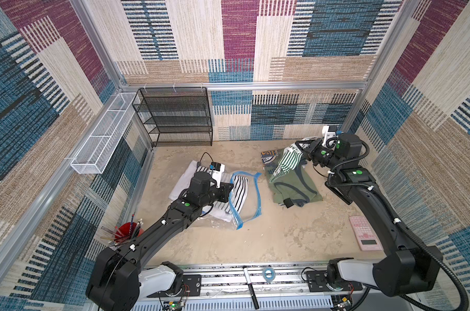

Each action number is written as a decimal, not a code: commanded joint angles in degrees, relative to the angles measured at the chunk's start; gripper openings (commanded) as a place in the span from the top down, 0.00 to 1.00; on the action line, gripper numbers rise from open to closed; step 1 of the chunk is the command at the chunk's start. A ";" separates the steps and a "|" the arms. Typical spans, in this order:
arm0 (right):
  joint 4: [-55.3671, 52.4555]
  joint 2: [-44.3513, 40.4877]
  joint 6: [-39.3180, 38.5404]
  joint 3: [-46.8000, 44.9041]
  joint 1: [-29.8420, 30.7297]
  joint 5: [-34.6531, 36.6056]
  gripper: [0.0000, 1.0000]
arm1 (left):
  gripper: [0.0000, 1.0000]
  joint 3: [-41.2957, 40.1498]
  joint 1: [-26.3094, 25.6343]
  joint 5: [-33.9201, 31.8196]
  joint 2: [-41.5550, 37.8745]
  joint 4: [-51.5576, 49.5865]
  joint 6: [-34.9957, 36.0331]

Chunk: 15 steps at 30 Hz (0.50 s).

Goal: Take the tank top out of the vacuum bag
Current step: Place the tank top on the tank top.

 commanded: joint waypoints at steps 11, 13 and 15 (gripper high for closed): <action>18.04 14.42 4.91 2.86 -0.35 10.50 1.00 | 1.00 -0.22 0.08 6.37 2.99 7.35 2.58; 20.26 16.40 5.91 3.33 -0.33 11.08 1.00 | 1.00 -0.48 0.01 7.58 3.33 9.31 2.70; 21.77 18.01 6.87 4.00 -0.31 12.10 1.00 | 1.00 -0.01 0.01 8.00 3.84 9.31 3.31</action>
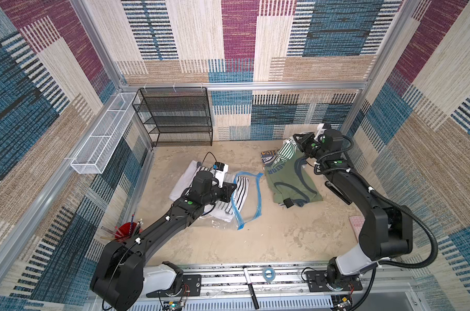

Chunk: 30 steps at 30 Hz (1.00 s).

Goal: Take the tank top out of the vacuum bag
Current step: Place the tank top on the tank top.

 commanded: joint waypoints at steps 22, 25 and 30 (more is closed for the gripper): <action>19.74 15.24 15.38 9.13 1.80 12.28 1.00 | 1.00 2.81 0.46 5.61 4.70 4.93 5.20; 22.67 14.80 18.09 4.27 2.68 13.42 1.00 | 1.00 2.20 0.54 5.81 4.24 5.41 4.78; 25.02 13.96 21.72 -3.45 4.63 13.61 1.00 | 1.00 0.96 0.52 5.83 2.61 5.32 4.49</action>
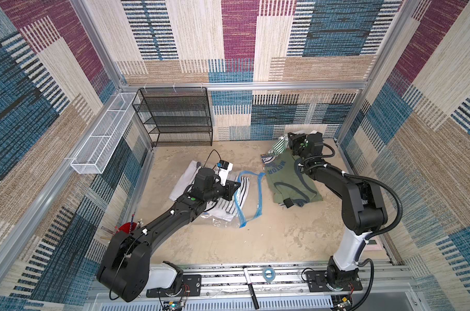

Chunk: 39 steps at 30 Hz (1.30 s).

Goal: Take the tank top out of the vacuum bag
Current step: Place the tank top on the tank top.

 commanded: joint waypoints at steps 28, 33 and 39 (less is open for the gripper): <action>-4.91 -19.28 6.03 -27.55 2.65 -0.14 1.00 | 1.00 -1.50 0.02 -3.90 -6.51 -5.60 -0.93; -7.80 -22.74 4.85 -29.94 2.92 0.59 1.00 | 1.00 -1.40 0.02 -4.17 -6.78 -6.86 -1.42; -9.55 -25.30 1.39 -33.81 2.49 1.72 1.00 | 1.00 -1.91 0.02 -3.03 -7.66 -6.36 -1.95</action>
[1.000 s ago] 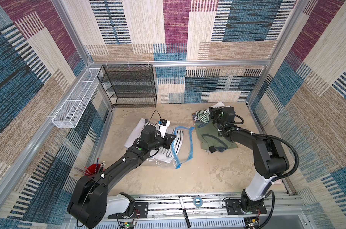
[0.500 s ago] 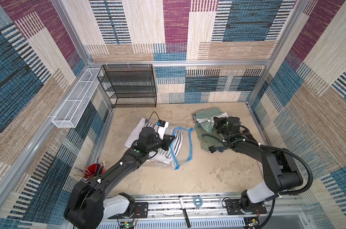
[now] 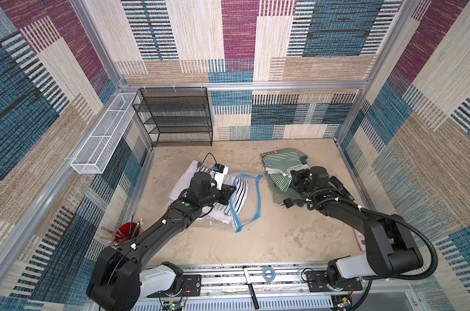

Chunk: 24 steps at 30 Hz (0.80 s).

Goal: Take the tank top out of the vacuum bag
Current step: Place the tank top on the tank top.

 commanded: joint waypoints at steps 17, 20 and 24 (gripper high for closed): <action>-4.73 -2.71 -9.60 -3.93 -3.00 0.11 1.00 | 1.00 0.65 0.02 -1.63 -3.27 -3.54 0.33; -5.21 -3.33 -9.89 -4.61 -3.02 0.45 1.00 | 1.00 0.84 0.02 -1.70 -3.15 -3.65 0.33; -5.02 -4.11 -10.06 -5.97 -3.16 0.31 1.00 | 1.00 0.67 0.02 -1.97 -3.44 -4.14 0.09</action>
